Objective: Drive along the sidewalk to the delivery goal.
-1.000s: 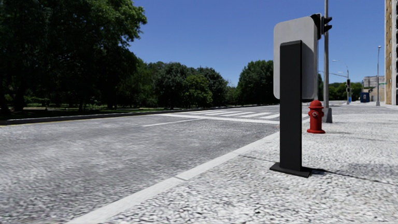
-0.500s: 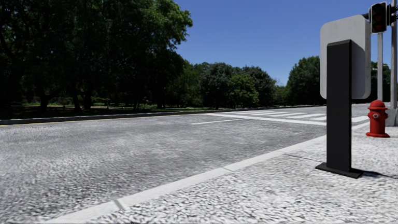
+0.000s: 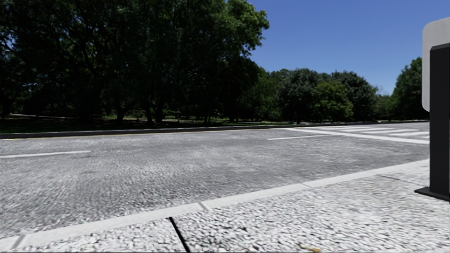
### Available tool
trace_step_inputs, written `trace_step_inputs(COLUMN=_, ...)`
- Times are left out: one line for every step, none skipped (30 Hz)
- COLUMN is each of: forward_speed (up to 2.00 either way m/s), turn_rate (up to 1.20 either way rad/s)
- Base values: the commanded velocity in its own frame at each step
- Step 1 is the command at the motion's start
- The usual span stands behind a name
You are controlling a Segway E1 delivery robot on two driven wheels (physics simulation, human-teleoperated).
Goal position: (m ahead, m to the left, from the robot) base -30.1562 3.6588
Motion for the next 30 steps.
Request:
trace_step_inputs(forward_speed=-0.63, turn_rate=0.58)
trace_step_inputs(forward_speed=-0.63, turn_rate=0.58)
trace_step_inputs(forward_speed=-0.63, turn_rate=0.58)
trace_step_inputs(forward_speed=-0.63, turn_rate=0.58)
trace_step_inputs(forward_speed=-0.63, turn_rate=0.58)
trace_step_inputs(forward_speed=-0.63, turn_rate=0.58)
trace_step_inputs(forward_speed=-0.63, turn_rate=0.58)
trace_step_inputs(forward_speed=-0.64, turn_rate=0.58)
trace_step_inputs(forward_speed=-0.64, turn_rate=0.58)
trace_step_inputs(forward_speed=-0.64, turn_rate=0.59)
trace_step_inputs(forward_speed=-0.64, turn_rate=0.60)
trace_step_inputs(forward_speed=-0.64, turn_rate=0.61)
trace_step_inputs(forward_speed=-0.64, turn_rate=0.62)
trace_step_inputs(forward_speed=-0.64, turn_rate=0.62)
trace_step_inputs(forward_speed=-0.64, turn_rate=0.63)
trace_step_inputs(forward_speed=-0.64, turn_rate=0.64)
trace_step_inputs(forward_speed=-0.65, turn_rate=0.65)
trace_step_inputs(forward_speed=-0.66, turn_rate=0.67)
trace_step_inputs(forward_speed=-0.66, turn_rate=0.67)
trace_step_inputs(forward_speed=-0.67, turn_rate=0.67)
trace_step_inputs(forward_speed=-0.68, turn_rate=0.68)
trace_step_inputs(forward_speed=-0.68, turn_rate=0.68)
trace_step_inputs(forward_speed=-0.68, turn_rate=0.68)
trace_step_inputs(forward_speed=-0.68, turn_rate=0.68)
trace_step_inputs(forward_speed=-0.68, turn_rate=0.68)
trace_step_inputs(forward_speed=-0.68, turn_rate=0.68)
trace_step_inputs(forward_speed=-0.68, turn_rate=0.68)
trace_step_inputs(forward_speed=-0.68, turn_rate=0.68)
trace_step_inputs(forward_speed=-0.68, turn_rate=0.68)
trace_step_inputs(forward_speed=-0.68, turn_rate=0.68)
